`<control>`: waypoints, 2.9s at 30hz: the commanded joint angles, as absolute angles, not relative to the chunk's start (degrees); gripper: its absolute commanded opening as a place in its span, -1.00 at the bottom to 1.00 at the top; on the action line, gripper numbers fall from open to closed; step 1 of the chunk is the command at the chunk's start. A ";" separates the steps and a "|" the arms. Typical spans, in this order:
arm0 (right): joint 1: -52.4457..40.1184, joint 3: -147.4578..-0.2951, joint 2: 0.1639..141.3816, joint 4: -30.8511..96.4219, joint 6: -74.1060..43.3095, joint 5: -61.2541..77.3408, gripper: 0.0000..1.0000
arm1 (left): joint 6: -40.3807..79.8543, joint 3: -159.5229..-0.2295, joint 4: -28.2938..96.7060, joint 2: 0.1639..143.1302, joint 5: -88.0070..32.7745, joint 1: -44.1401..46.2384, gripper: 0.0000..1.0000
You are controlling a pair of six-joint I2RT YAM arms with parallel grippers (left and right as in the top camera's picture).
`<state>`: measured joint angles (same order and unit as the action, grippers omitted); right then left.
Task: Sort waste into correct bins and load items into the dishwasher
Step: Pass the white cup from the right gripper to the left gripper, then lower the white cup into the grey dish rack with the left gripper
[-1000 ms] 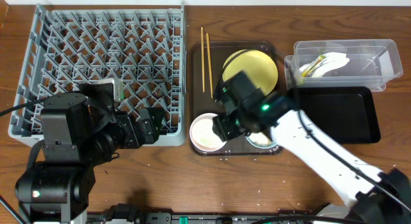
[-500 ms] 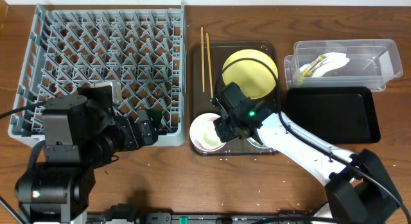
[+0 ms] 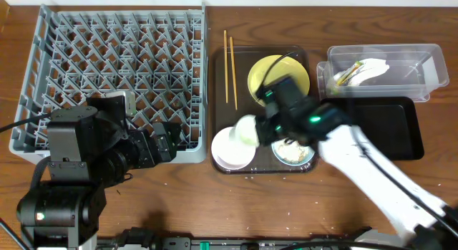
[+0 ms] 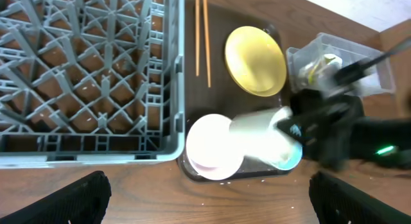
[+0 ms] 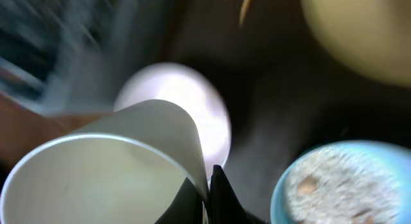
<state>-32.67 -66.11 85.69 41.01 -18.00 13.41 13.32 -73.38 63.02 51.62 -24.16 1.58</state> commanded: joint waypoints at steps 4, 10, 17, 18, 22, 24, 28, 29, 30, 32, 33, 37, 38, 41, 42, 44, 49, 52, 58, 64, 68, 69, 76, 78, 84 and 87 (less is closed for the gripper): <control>-14.79 -67.79 80.88 37.01 -11.68 50.41 -0.98 | 13.19 -74.74 59.44 54.76 -41.45 1.37 0.96; -6.17 -67.77 81.01 31.27 -7.55 81.03 -0.98 | 13.17 -74.59 53.65 60.20 -59.11 1.37 0.96; -11.22 -67.77 81.01 24.84 -7.68 87.59 -0.97 | 11.64 -74.43 50.78 67.79 -81.17 1.83 0.96; -11.88 -67.77 81.01 24.51 -7.70 86.91 -0.97 | 11.62 -74.43 50.78 68.45 -82.17 2.24 0.96; -14.81 -67.77 81.01 22.83 -8.60 82.76 -0.97 | 10.94 -74.43 50.11 69.78 -83.37 5.69 0.96; -16.71 -67.77 81.01 20.84 -8.73 82.08 -0.97 | 10.76 -74.43 49.23 69.89 -83.37 8.19 0.97; -18.85 -67.77 81.01 15.97 -12.03 81.45 -0.97 | 10.76 -74.43 48.25 69.93 -82.72 11.60 0.82; -19.03 -67.77 81.01 14.96 -13.28 80.82 -0.97 | 10.76 -74.43 48.27 69.93 -82.70 11.99 0.76; -19.05 -67.77 81.01 14.09 -14.24 80.34 -0.97 | 10.79 -74.43 48.31 69.93 -82.72 12.21 0.66; -19.05 -67.77 81.01 12.34 -15.99 79.70 -0.97 | 10.79 -74.43 48.62 69.91 -82.76 12.36 0.56; -19.05 -67.77 81.01 11.84 -16.40 79.70 -0.97 | 10.79 -74.43 48.75 69.91 -82.76 12.36 0.54; -19.05 -67.77 81.01 10.92 -17.80 78.48 -0.97 | 10.79 -74.43 49.01 69.89 -82.76 12.36 0.40; -19.05 -67.77 81.01 10.94 -18.44 77.56 -0.97 | 10.81 -74.43 49.01 69.89 -82.76 12.36 0.40; -19.05 -67.77 80.99 10.92 -18.81 76.53 -0.97 | 10.81 -74.43 48.99 69.87 -82.76 12.36 0.70; -19.05 -67.77 80.99 10.94 -18.92 76.51 -0.97 | 10.81 -74.43 48.97 69.87 -82.76 12.36 0.70; -19.05 -67.77 80.99 10.94 -19.49 75.94 -0.97 | 10.81 -74.43 48.97 69.87 -82.76 12.36 0.69; -19.20 -67.77 80.99 10.52 -20.80 73.73 -0.98 | 10.79 -74.43 48.95 69.87 -82.74 12.36 0.54; -19.20 -67.77 80.99 10.02 -21.30 73.71 -0.97 | 10.79 -74.43 48.95 69.87 -82.72 12.36 0.41; -19.20 -67.77 80.99 10.00 -21.67 73.73 -0.97 | 10.83 -74.43 48.95 69.87 -80.05 12.34 0.27; -16.71 -67.77 80.99 9.82 -21.63 73.21 -0.30 | 10.79 -74.43 51.48 69.30 -64.29 10.48 0.28; -10.13 -67.77 80.97 11.66 -22.13 69.65 0.23 | 10.76 -74.46 57.08 67.94 -54.94 4.71 0.28; -8.49 -67.77 80.84 13.19 -22.83 67.83 0.35 | 10.66 -74.46 58.61 67.55 -52.86 3.05 0.28; -4.64 -67.77 78.89 34.87 -19.46 46.28 0.43 | 14.63 -74.46 70.91 65.36 -20.49 -8.69 0.27; -6.00 -67.77 78.48 42.17 -18.59 31.53 0.43 | 15.18 -74.46 72.31 65.71 -12.58 -10.66 0.28; -9.47 -67.77 78.43 50.15 -17.45 17.80 0.43 | 16.80 -74.46 71.96 69.43 -2.59 -13.19 0.28; -10.70 -67.77 78.43 50.46 -17.06 17.82 0.43 | 17.93 -74.46 71.92 72.97 -1.21 -14.44 0.28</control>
<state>-8.99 -67.42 79.46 50.19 -19.00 24.21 15.79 -73.49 71.96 69.45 -8.84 -13.08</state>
